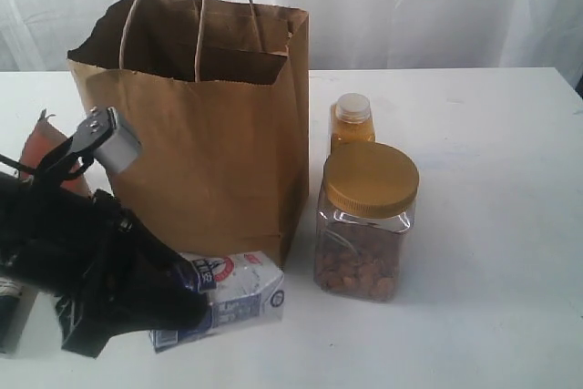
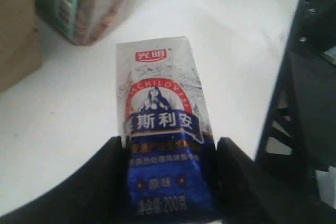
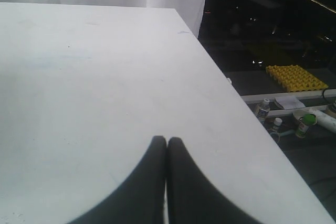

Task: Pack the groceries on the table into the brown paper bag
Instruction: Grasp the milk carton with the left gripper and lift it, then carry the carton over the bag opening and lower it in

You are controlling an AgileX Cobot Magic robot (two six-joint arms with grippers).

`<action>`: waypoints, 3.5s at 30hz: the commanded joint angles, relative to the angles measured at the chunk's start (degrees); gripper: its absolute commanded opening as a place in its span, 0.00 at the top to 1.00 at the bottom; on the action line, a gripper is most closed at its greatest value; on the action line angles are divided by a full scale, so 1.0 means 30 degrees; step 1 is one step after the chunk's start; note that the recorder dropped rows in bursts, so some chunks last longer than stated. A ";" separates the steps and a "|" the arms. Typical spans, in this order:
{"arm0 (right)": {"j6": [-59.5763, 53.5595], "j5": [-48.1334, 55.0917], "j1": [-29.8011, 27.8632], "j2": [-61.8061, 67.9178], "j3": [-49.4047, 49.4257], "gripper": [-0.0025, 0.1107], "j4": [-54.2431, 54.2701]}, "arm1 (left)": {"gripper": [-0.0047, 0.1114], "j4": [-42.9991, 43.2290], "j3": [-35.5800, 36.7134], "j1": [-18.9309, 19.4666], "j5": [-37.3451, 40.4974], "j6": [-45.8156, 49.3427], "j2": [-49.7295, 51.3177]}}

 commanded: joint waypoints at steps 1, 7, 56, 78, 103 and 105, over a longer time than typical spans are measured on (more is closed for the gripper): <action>0.0082 -0.0054 -0.0115 -0.0061 0.0034 0.98 -0.0131 | 0.96 0.0051 0.0026 -0.0112 0.2631 -0.0708 -0.1229; 0.0082 -0.0054 -0.0115 -0.0061 0.0034 0.98 -0.0131 | 0.96 0.0425 0.0026 -0.0112 0.2617 -0.0708 -0.2221; 0.0082 -0.0054 -0.0115 -0.0061 0.0034 0.98 -0.0131 | 0.96 0.7548 -0.5845 -0.0112 -1.5733 -0.0720 0.0241; 0.0082 -0.0054 -0.0115 -0.0061 0.0034 0.98 -0.0131 | 0.96 0.7582 -0.5845 -0.0112 -1.4245 -0.0765 0.0204; 0.0082 -0.0054 -0.0115 -0.0061 0.0034 0.98 -0.0131 | 0.96 0.7582 -0.5845 -0.0112 -1.3755 -0.0638 0.0204; 0.0082 -0.0054 -0.0115 -0.0061 0.0034 0.98 -0.0131 | 0.96 0.7582 -0.5845 -0.0112 -1.3755 -0.0638 0.0204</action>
